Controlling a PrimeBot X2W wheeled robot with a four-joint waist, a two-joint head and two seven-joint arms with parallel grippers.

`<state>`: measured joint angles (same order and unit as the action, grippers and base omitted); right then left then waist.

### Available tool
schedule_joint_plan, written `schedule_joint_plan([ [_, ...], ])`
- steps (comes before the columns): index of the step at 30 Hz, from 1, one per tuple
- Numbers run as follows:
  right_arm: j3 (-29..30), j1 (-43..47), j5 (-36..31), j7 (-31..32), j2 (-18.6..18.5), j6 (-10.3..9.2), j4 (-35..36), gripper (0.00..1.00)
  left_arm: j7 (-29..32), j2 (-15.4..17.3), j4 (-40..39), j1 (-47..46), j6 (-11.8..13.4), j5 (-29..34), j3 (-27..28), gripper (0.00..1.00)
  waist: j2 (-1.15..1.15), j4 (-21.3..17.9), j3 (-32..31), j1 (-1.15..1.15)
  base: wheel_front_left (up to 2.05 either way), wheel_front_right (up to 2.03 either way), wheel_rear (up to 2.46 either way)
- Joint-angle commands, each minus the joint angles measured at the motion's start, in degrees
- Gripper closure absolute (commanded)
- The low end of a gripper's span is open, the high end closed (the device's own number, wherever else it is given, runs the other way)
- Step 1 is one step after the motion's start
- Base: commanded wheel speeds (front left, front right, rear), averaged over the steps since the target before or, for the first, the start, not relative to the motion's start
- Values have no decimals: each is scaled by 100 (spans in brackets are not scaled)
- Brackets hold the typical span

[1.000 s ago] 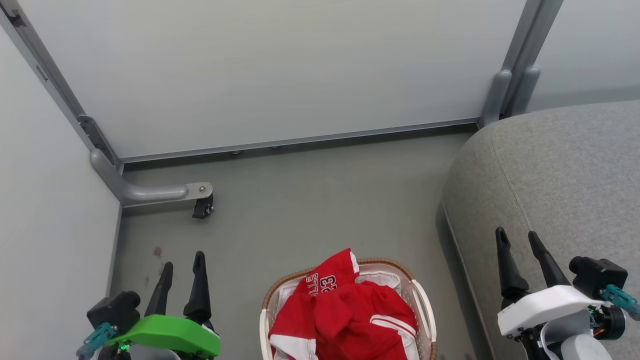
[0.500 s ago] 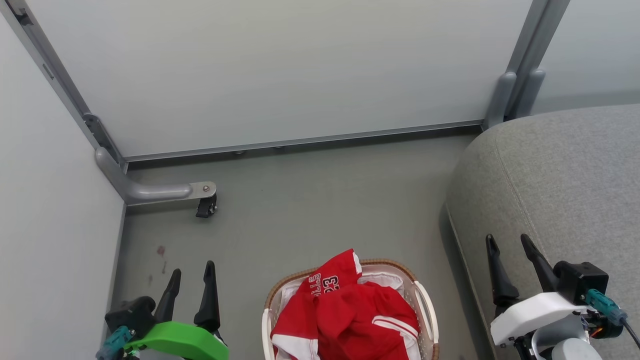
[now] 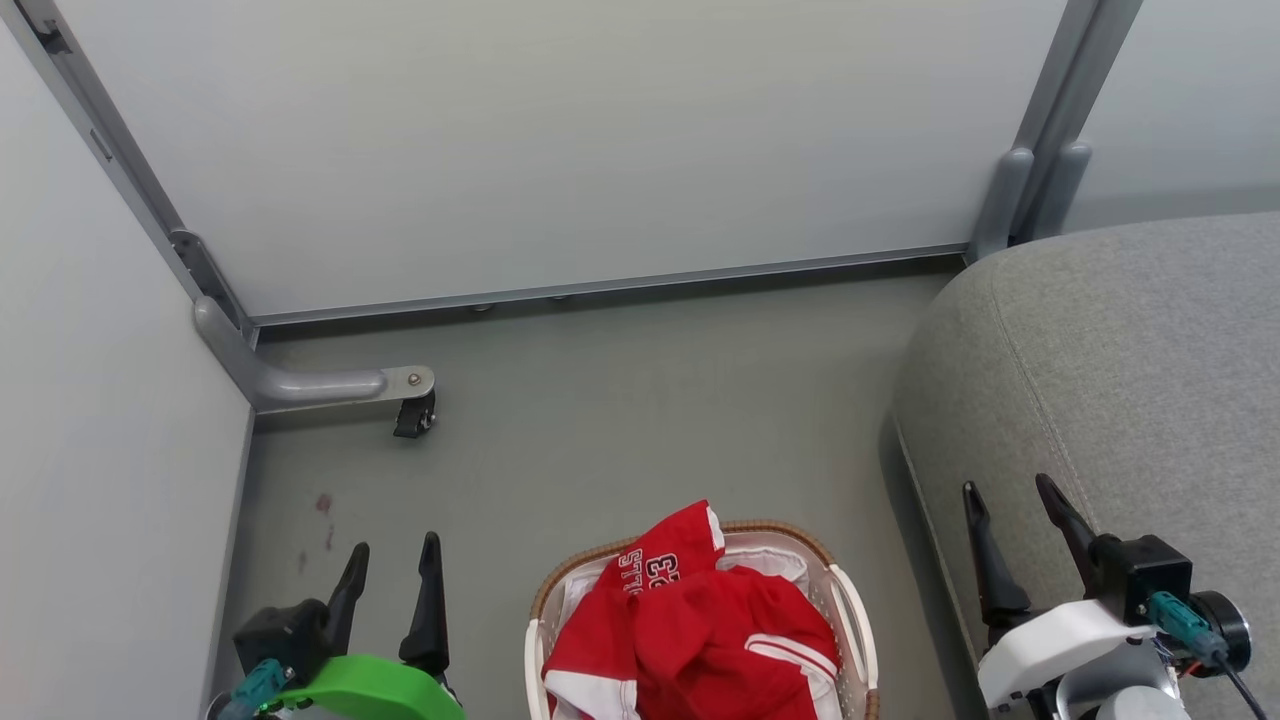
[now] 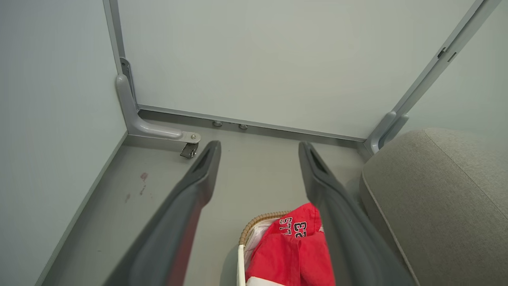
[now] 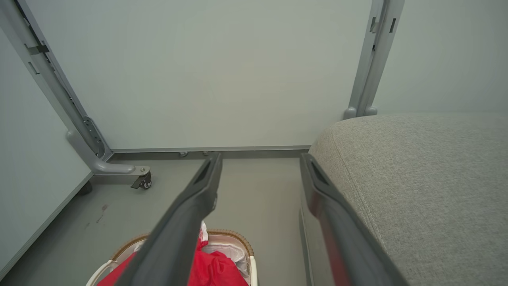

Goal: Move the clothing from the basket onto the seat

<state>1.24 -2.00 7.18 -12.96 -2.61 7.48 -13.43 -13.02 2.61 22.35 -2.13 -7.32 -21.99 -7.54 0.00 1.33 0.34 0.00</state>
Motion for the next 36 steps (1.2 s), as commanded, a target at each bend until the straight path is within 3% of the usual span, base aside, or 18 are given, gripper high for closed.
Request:
schedule_joint_plan([
  [1,4,51,-161,-57,-35,2,15,0,-47,39,-1,60,-26,109,-19,0,0,1,-1,0,0,0,0],
  [19,-32,77,-905,-233,-44,2,26,0,-234,44,111,49,-26,692,-99,0,0,19,24,0,0,0,0],
  [36,-57,91,-854,-232,-43,1,57,0,-216,44,91,62,-25,674,-99,0,0,-2,78,0,0,0,0],
])
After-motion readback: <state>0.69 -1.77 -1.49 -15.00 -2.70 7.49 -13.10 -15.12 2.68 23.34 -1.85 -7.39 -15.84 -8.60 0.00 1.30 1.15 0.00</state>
